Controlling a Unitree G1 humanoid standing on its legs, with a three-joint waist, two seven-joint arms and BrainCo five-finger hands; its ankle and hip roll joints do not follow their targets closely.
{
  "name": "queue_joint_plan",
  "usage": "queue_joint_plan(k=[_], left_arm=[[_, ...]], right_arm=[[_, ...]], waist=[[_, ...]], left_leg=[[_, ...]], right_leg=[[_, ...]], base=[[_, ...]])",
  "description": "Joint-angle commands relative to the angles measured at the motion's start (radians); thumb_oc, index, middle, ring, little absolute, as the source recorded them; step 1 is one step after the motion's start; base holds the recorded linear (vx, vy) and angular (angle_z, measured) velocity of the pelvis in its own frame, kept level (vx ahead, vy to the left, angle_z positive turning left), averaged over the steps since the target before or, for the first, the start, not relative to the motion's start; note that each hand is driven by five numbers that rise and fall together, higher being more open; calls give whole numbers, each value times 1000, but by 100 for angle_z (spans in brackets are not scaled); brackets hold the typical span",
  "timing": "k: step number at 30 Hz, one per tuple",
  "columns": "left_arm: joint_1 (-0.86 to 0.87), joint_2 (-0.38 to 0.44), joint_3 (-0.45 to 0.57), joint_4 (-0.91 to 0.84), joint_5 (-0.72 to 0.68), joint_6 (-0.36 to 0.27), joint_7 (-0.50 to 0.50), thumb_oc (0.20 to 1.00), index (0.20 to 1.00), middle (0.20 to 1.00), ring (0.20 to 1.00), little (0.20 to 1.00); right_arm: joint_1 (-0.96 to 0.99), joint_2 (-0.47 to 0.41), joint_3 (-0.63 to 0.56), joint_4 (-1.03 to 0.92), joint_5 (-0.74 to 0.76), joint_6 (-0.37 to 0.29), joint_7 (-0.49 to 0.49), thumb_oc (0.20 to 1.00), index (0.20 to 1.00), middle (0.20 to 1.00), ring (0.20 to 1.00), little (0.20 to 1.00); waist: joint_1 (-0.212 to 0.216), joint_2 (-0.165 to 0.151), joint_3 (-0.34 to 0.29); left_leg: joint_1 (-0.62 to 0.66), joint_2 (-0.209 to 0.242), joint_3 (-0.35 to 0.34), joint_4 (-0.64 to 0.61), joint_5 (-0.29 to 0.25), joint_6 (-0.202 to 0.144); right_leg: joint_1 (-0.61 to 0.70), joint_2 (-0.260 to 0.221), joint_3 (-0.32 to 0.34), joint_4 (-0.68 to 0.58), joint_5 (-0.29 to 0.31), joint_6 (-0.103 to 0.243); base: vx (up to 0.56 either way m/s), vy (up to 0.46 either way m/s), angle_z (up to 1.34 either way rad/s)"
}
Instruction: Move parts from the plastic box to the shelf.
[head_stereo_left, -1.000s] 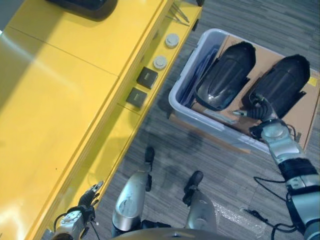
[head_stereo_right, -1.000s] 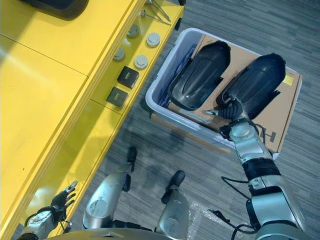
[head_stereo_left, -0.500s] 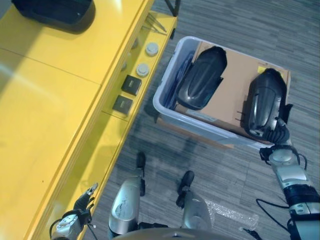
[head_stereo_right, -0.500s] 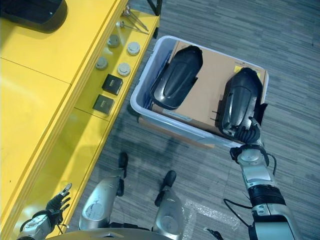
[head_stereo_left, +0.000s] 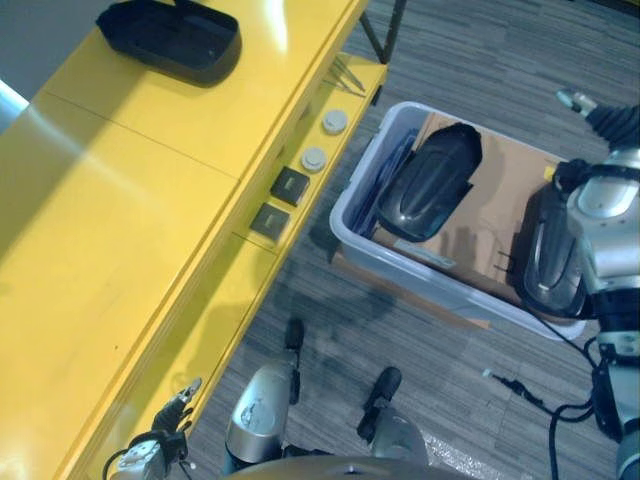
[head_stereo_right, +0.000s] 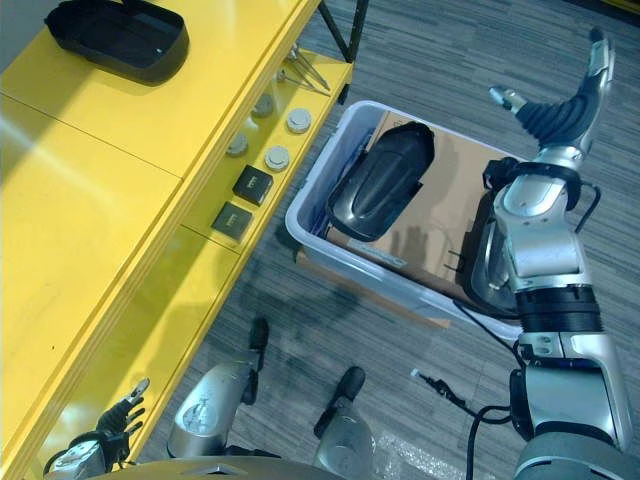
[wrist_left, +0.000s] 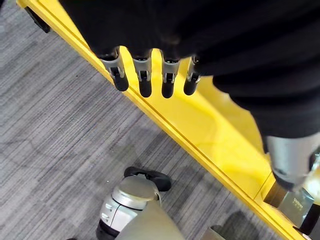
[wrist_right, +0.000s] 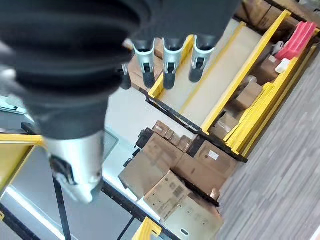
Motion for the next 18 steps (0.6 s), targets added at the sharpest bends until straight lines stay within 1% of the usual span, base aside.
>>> queue_joint_plan(k=[1, 2, 3, 4, 5, 7, 11, 13, 14, 18], left_arm=[[33, 22, -20, 23, 28, -7, 10, 1000, 1000, 1000, 1000, 1000], [34, 22, -21, 26, 30, -8, 9, 1000, 1000, 1000, 1000, 1000], [37, 22, -23, 27, 31, -13, 10, 1000, 1000, 1000, 1000, 1000], [40, 25, -32, 36, 28, -27, 5, 1000, 1000, 1000, 1000, 1000], [39, 26, -33, 38, 28, -32, 4, 1000, 1000, 1000, 1000, 1000], [28, 35, -50, 42, 19, -35, 1, 1000, 1000, 1000, 1000, 1000], [0, 47, -81, 47, 3, -38, -4, 1000, 1000, 1000, 1000, 1000], [-15, 53, -94, 47, -6, -31, -5, 1000, 1000, 1000, 1000, 1000], [-23, 57, -105, 47, -13, -32, -8, 1000, 1000, 1000, 1000, 1000], [-32, 64, -117, 41, -23, -28, -5, 1000, 1000, 1000, 1000, 1000]], right_arm=[[46, -74, 28, 71, 11, 75, -42, 1000, 1000, 1000, 1000, 1000], [54, -77, 25, 91, 19, 103, -44, 1000, 1000, 1000, 1000, 1000], [68, -80, 17, 132, 32, 87, -47, 1000, 1000, 1000, 1000, 1000], [99, -90, -8, 246, 66, 63, -45, 1000, 1000, 1000, 1000, 1000], [104, -93, -15, 267, 75, 70, -45, 1000, 1000, 1000, 1000, 1000], [123, -102, -24, 399, 111, 9, -37, 1000, 1000, 1000, 1000, 1000], [118, -118, -18, 578, 171, -83, -6, 1000, 1000, 1000, 1000, 1000], [100, -126, -3, 632, 200, -103, 9, 1000, 1000, 1000, 1000, 1000], [82, -130, 16, 675, 215, -123, 15, 1000, 1000, 1000, 1000, 1000], [56, -131, 41, 691, 231, -118, 14, 1000, 1000, 1000, 1000, 1000]], waist=[[3, -9, -61], [2, -9, -62], [2, -9, -62], [2, -5, -56], [1, -5, -57], [0, -1, -50], [4, 8, -29], [4, 12, -21], [5, 18, -14], [1, 24, -1]], left_leg=[[13, 42, -87, 14, -86, -46], [15, 43, -86, 13, -86, -46], [17, 43, -86, 12, -86, -46], [21, 46, -83, 14, -90, -48], [15, 45, -83, 13, -87, -48], [5, 46, -82, 17, -87, -49], [-17, 45, -87, 30, -88, -50], [-35, 43, -89, 38, -86, -51], [-51, 42, -91, 45, -83, -52], [-73, 38, -94, 56, -81, -52]], right_leg=[[-32, -19, 5, 39, -34, 37], [-30, -21, 4, 37, -34, 37], [-28, -21, 2, 36, -33, 38], [-24, -25, -1, 37, -32, 41], [-29, -26, -1, 34, -28, 42], [-37, -31, -5, 35, -23, 44], [-55, -37, -7, 41, -20, 45], [-72, -41, -7, 46, -17, 45], [-86, -43, -6, 51, -16, 44], [-110, -45, 1, 61, -15, 42]], base=[[34, 4, 12], [26, -2, 7], [0, 0, 0], [0, 0, 0], [0, 0, 0], [-35, -20, -4], [-46, -42, -9], [-62, -38, -6], [-58, -33, -2], [-38, -21, 2]])
